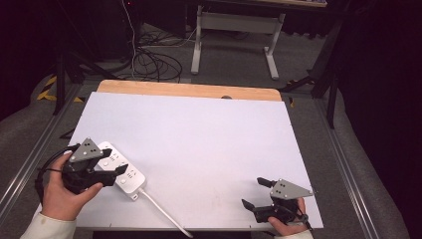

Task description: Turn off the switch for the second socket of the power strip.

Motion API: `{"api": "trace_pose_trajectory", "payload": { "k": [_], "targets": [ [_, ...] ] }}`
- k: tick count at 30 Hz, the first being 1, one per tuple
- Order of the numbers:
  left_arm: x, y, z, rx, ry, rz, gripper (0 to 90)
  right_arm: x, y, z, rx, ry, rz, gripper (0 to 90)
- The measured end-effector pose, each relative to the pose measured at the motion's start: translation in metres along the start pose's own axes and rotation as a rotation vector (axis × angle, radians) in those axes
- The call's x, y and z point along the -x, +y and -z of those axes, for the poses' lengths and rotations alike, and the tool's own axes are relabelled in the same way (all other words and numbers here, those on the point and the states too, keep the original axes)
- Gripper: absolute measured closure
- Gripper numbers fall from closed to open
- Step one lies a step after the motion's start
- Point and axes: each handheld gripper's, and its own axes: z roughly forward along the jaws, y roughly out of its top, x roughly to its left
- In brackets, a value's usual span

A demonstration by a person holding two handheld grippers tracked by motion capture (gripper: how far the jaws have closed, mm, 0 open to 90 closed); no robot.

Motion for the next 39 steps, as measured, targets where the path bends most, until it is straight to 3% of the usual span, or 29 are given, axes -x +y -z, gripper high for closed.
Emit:
{"api": "trace_pose_trajectory", "payload": {
  "k": [7,14,20,23,25,28,35,39],
  "targets": [
    [0.003,-0.006,0.011,0.116,-0.033,-0.001,22.7,0.0,0.0,0.0,0.002,0.0,0.002,13.7],
    [0.006,-0.024,0.016,0.234,-0.04,-0.011,19.5,0.0,0.0,0.001,0.004,0.001,0.001,13.7],
    [0.001,-0.044,0.02,0.307,-0.062,0.027,18.1,-0.001,0.0,0.001,0.003,0.002,0.003,13.7],
    [-0.002,-0.054,0.017,0.306,-0.055,0.029,17.9,-0.001,0.0,0.001,0.003,0.001,0.002,13.7],
    [-0.002,-0.059,0.014,0.3,-0.036,0.005,17.5,-0.001,0.0,0.001,0.002,0.002,0.004,13.7],
    [-0.004,-0.068,0.011,0.323,-0.038,-0.014,17.5,-0.001,0.0,0.001,0.003,0.001,0.004,13.7],
    [-0.006,-0.082,0.01,0.345,-0.049,0.011,15.2,-0.001,0.0,0.001,0.005,0.001,0.004,13.7],
    [-0.009,-0.09,0.01,0.33,-0.051,0.018,15.1,-0.001,0.0,0.001,0.004,0.001,0.007,13.7]
  ]
}}
